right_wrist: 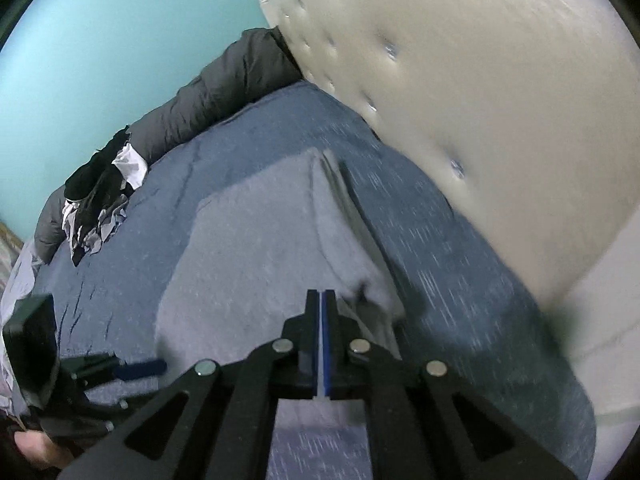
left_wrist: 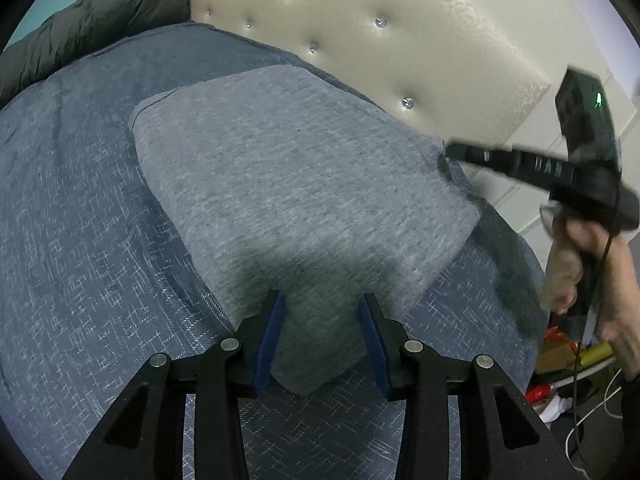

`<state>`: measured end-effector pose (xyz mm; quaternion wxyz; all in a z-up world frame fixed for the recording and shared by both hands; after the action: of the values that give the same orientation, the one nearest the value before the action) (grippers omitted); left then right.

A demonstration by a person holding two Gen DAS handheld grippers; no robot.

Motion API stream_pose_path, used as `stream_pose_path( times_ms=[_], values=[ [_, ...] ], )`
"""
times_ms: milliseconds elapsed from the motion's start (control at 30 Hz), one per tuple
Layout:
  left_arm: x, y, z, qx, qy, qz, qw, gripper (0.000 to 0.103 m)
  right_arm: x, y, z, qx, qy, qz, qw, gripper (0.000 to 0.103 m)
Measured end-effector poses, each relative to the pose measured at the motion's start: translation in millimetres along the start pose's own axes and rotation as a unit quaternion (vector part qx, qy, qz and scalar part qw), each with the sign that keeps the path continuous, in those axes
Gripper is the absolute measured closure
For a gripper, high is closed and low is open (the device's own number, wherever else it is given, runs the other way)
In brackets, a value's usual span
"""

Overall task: Fold clothes
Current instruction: 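Open the right gripper and press the folded bundle flat with the left gripper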

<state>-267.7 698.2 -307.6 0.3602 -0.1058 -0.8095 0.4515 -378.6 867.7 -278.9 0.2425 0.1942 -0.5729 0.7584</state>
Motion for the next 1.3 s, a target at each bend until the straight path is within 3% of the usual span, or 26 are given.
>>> stream_pose_path(
  times_ms=[133,233,367,567,733,1000,1133,1300],
  values=[
    [-10,-1,-6,-0.004,0.007,-0.001,1.0000,0.061,6,30,-12,-0.043,0.011,0.037,0.998,0.103],
    [-8,6,-6,-0.005,0.010,-0.003,0.9999,0.061,-2,48,-33,-0.049,0.057,0.059,0.995,0.103],
    [-9,7,-6,-0.006,0.013,-0.004,0.9999,0.061,-9,64,-38,-0.052,0.066,0.063,0.994,0.103],
    [-10,-1,-5,-0.001,0.023,0.001,0.9997,0.061,-1,26,-24,-0.029,0.068,0.020,0.997,0.103],
    [-14,-4,-7,0.004,0.029,0.000,0.9996,0.061,-26,-3,-3,-0.011,0.037,0.003,0.999,0.103],
    [-21,-1,-8,0.012,0.027,-0.004,0.9996,0.061,-86,27,-17,-0.024,0.060,0.035,0.997,0.103],
    [-20,-2,-9,0.018,0.030,-0.002,0.9994,0.061,-86,27,-20,-0.016,0.083,0.019,0.996,0.103],
    [-17,-20,-11,0.020,0.024,-0.010,0.9995,0.061,-77,-1,-10,-0.021,0.074,-0.004,0.997,0.103]
  ],
)
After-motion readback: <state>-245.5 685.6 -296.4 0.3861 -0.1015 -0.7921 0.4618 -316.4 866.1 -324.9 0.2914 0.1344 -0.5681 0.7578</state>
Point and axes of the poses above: each gripper's, at about its wrist camera, not at the fingertips, and y roughly the way its jaws point, z to its left, x to its top, the point moved 7 cm from there along y, roughly the way its jaws point, and after that the axes turned 4 degrees about z, right-handed, at the moved point
